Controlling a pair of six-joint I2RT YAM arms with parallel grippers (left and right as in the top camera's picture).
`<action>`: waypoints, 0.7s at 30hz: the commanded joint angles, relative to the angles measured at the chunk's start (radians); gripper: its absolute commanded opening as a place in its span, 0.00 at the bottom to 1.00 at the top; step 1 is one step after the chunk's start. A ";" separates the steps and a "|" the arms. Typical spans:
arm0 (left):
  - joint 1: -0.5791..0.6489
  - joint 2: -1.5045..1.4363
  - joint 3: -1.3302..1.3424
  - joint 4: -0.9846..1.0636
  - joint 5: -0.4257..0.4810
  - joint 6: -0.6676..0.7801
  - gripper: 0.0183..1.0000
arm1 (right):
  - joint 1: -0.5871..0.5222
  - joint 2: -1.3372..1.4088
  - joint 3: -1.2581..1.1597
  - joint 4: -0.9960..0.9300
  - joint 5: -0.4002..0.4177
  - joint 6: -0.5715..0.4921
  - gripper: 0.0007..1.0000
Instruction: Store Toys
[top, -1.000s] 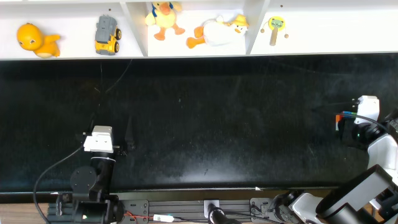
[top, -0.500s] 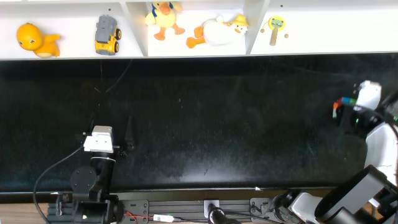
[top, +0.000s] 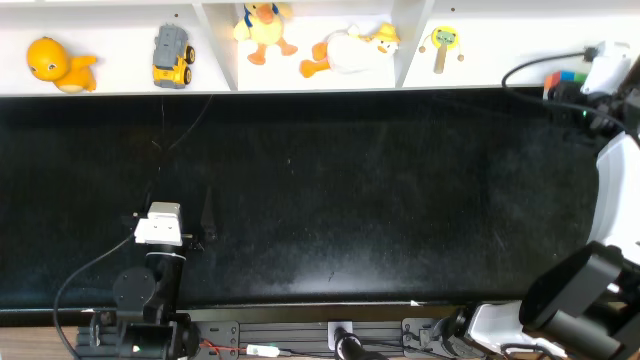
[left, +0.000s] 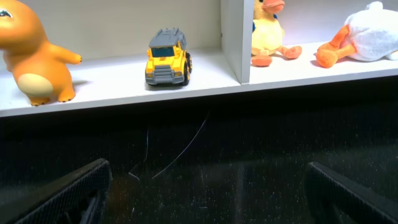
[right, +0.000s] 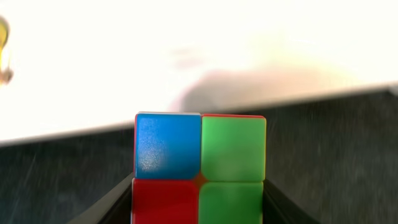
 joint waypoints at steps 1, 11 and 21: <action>-0.003 -0.010 -0.001 -0.004 -0.005 0.016 1.00 | 0.031 0.101 0.183 -0.028 0.063 0.037 0.46; -0.003 -0.010 -0.001 -0.005 -0.005 0.016 1.00 | 0.096 0.281 0.400 -0.117 0.165 0.035 0.45; -0.003 -0.010 -0.001 -0.005 -0.005 0.016 1.00 | 0.112 0.333 0.425 -0.113 0.165 0.033 0.63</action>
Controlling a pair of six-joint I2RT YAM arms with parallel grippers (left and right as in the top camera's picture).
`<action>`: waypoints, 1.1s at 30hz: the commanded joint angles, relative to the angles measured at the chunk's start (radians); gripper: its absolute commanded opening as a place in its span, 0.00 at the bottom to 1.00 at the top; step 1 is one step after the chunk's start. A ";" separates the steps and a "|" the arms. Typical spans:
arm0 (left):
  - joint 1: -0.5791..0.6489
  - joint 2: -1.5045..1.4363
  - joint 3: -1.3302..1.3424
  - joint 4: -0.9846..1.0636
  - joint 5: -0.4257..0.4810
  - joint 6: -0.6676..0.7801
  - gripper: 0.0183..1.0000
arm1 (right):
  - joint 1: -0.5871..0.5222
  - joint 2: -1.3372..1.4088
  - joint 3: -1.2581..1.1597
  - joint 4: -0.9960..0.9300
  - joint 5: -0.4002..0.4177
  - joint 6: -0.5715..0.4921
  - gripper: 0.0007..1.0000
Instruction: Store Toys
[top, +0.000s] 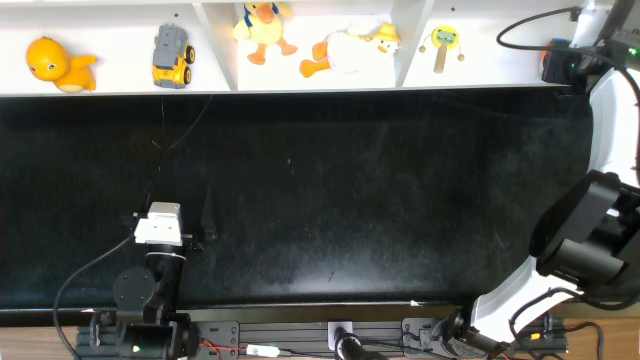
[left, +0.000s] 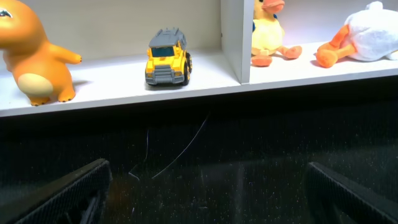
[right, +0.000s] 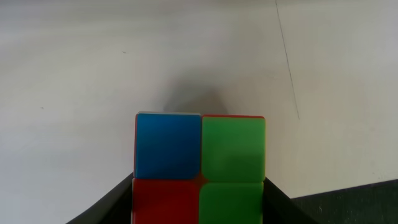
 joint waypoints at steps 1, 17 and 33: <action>-0.003 -0.010 -0.001 -0.005 -0.005 0.016 1.00 | 0.013 0.008 0.049 0.013 0.011 0.009 0.63; -0.003 -0.010 -0.001 -0.005 -0.005 0.016 1.00 | 0.006 -0.266 -0.278 -0.002 0.017 0.009 0.99; -0.003 -0.010 -0.001 -0.005 -0.005 0.016 1.00 | 0.299 -0.959 -1.123 0.635 0.117 0.307 1.00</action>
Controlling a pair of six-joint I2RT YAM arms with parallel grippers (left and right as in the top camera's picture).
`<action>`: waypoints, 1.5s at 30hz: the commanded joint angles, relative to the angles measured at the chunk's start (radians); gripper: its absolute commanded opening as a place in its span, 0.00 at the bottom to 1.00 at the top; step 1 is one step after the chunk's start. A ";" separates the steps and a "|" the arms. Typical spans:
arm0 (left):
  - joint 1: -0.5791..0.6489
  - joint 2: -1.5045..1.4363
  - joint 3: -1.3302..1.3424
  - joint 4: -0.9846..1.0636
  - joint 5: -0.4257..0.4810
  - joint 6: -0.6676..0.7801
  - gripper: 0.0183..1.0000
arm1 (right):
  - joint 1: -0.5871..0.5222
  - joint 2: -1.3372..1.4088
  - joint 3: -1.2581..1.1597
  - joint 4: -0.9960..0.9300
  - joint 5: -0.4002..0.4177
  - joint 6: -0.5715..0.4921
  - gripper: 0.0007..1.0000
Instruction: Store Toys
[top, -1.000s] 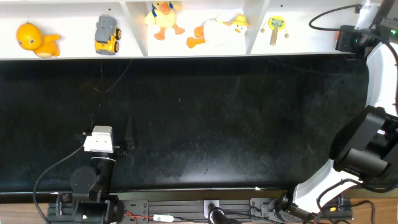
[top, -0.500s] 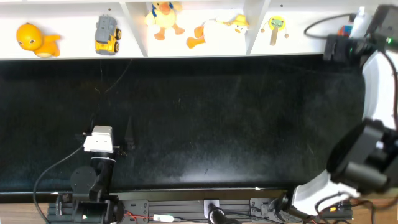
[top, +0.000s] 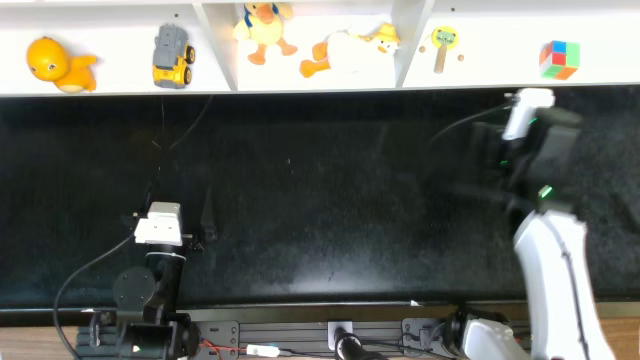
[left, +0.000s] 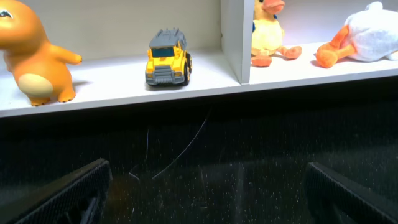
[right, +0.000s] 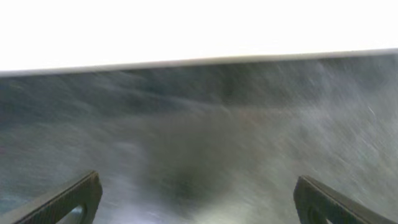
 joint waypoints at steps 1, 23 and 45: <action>-0.003 -0.010 -0.001 -0.005 -0.005 0.016 1.00 | 0.084 -0.213 -0.203 0.248 0.029 0.182 1.00; -0.003 -0.010 -0.001 -0.005 -0.005 0.016 1.00 | 0.144 -1.043 -0.747 0.330 -0.048 0.066 0.99; -0.003 -0.010 -0.001 -0.005 -0.005 0.016 1.00 | 0.157 -1.191 -0.747 0.225 0.015 -0.013 0.99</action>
